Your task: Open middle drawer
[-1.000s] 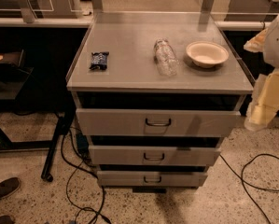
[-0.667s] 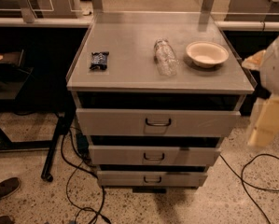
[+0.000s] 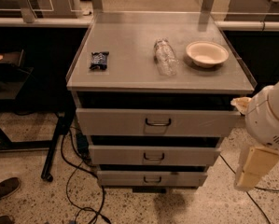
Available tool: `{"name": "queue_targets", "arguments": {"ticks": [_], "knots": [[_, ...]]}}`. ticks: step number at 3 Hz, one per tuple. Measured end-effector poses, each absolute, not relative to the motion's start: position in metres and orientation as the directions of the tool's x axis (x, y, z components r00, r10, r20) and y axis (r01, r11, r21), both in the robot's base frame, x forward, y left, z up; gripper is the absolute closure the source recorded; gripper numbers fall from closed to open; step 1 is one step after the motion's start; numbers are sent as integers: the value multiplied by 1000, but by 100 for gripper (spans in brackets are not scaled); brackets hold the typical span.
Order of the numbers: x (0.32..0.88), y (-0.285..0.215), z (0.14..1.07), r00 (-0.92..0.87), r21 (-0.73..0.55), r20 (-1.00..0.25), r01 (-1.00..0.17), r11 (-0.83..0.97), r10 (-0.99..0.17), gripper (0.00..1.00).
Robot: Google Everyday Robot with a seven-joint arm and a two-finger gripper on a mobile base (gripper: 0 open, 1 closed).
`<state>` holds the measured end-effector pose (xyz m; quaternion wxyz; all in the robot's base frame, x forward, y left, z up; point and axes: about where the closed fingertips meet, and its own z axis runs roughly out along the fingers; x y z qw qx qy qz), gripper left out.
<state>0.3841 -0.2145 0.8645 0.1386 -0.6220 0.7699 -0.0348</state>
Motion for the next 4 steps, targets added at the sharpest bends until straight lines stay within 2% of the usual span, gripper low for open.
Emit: {"name": "queue_targets", "arguments": {"ticks": [1,2,4], "knots": [[385,-213,869,-185,-229,-172,-948,222,-968,0],[370,-210,835,-186,-189,-161,-958,216,-969,0],[344,-191,711,-148,-66,-129,-985,158,-981,0]]}}
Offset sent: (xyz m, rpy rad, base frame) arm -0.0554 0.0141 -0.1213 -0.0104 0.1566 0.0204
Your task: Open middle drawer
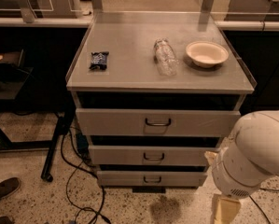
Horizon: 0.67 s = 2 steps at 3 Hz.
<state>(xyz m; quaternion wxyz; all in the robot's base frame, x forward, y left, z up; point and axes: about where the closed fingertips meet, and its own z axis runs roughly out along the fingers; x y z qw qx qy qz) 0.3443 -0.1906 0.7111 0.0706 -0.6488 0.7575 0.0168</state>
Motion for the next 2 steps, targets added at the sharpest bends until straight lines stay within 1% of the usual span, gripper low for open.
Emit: {"name": "queue_targets", "arguments": {"ticks": [1,2], "knots": [[344,-191,711,-148,-66,-129,-985,157,-981,0],[335,-179,689,-129,-33,-138,-990,135,-982,0]]}}
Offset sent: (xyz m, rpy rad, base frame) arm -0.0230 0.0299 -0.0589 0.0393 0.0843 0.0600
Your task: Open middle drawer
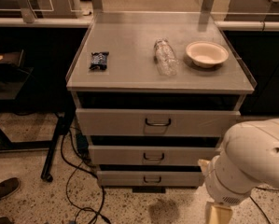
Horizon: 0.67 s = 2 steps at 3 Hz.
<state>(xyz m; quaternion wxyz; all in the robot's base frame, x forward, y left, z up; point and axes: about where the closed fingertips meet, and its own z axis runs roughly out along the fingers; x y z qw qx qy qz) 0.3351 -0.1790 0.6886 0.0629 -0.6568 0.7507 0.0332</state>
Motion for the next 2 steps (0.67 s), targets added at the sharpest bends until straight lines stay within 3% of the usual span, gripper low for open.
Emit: {"name": "queue_targets", "arguments": {"ticks": [2], "knots": [[353,-123,621,-75,-48,-237,-995,89,-969,0]]}}
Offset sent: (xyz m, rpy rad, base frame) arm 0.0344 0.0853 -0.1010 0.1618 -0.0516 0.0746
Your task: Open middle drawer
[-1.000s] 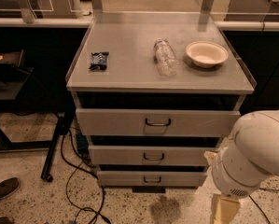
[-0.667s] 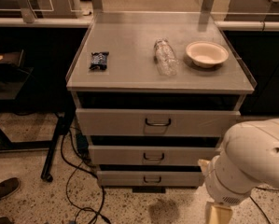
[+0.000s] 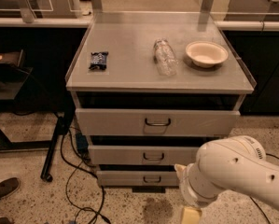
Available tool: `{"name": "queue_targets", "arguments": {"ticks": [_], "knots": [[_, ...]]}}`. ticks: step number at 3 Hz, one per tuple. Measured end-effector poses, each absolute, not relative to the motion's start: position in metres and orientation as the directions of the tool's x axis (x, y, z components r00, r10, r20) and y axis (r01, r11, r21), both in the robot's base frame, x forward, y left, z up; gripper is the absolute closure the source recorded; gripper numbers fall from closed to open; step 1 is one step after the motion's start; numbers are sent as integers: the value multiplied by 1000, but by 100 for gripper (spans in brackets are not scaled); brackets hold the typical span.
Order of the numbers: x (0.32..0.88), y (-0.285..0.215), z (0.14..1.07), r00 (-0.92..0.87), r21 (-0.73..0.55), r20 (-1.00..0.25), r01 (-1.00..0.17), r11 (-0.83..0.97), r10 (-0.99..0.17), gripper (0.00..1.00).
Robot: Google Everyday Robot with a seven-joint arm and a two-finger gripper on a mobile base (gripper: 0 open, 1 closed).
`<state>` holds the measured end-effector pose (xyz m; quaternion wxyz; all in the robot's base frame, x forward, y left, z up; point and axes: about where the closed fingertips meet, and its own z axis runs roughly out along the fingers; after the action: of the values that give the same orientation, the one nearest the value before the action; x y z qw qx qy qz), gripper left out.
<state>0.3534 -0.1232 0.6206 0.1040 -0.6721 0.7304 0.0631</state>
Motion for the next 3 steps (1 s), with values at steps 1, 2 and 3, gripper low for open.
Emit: {"name": "queue_targets", "arguments": {"ticks": [1,2,3], "knots": [[354,-123,621,-75,-52,-238,-995,90,-968,0],[358,-118,600,-99,-55,-261,-992,117,-960,0],[376,-108,579,-118,-82,-283,-986,147,-952,0]]}}
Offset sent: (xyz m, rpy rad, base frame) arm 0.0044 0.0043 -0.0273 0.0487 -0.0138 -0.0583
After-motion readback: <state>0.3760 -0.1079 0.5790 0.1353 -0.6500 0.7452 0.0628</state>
